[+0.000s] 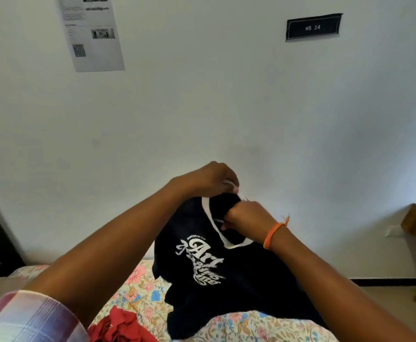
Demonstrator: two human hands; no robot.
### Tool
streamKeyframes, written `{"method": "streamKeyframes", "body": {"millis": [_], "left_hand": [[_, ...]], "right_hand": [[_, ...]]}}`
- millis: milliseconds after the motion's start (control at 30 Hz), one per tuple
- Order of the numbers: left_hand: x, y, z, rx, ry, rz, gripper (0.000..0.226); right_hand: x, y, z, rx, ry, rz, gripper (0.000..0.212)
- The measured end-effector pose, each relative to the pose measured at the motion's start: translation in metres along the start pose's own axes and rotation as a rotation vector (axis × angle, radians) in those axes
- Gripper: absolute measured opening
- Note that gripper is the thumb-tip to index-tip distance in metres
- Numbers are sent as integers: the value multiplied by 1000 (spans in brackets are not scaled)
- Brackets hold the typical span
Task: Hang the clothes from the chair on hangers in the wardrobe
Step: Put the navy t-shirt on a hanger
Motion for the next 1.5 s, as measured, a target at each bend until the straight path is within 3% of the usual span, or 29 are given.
{"method": "streamKeyframes", "body": {"millis": [100,267,400,500,600,667,733,867,1000,1100,1200,1300,1500], "left_hand": [[-4,-14,8,-9,8,-12,23],[-19,-11,20,152,67,124,14],[3,-22,17,325,103,284,12],[13,-31,18,332,108,327,13],[3,-29,23,292,131,373,15],[-1,-28,27,276,150,472,17],[3,-25,28,274,105,447,20],[-13,-8,35,287,128,285,28],[-88,-10,68,38,414,500,65],[-114,-29,84,-137,433,595,66],[-118,-34,83,-35,394,544,61],[-124,-19,78,101,353,431,51],[-119,12,74,321,227,-21,52]], "right_hand": [[30,26,-1,111,-117,-31,31],[72,35,11,72,-331,-199,37],[49,27,9,64,-266,-96,38],[41,24,5,186,-316,-214,37],[62,30,7,375,-462,-442,55],[65,35,4,354,-393,-432,42],[60,41,-2,328,-312,-454,9],[74,45,-7,388,-345,-629,12],[94,52,-6,427,-413,-626,18],[98,48,-8,414,-443,-626,13],[104,41,-10,423,-514,-648,4],[111,40,-8,428,-559,-647,13],[122,42,-6,634,-695,-608,17]]}}
Point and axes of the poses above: each hand's wrist, its own z-axis away from the middle knuckle, its own y-axis out of the back of the hand, x = y × z, the point moved 3 cm from there along -z, towards the middle knuckle, and after that the axes turned 11 degrees about x, right-handed, at the moved point
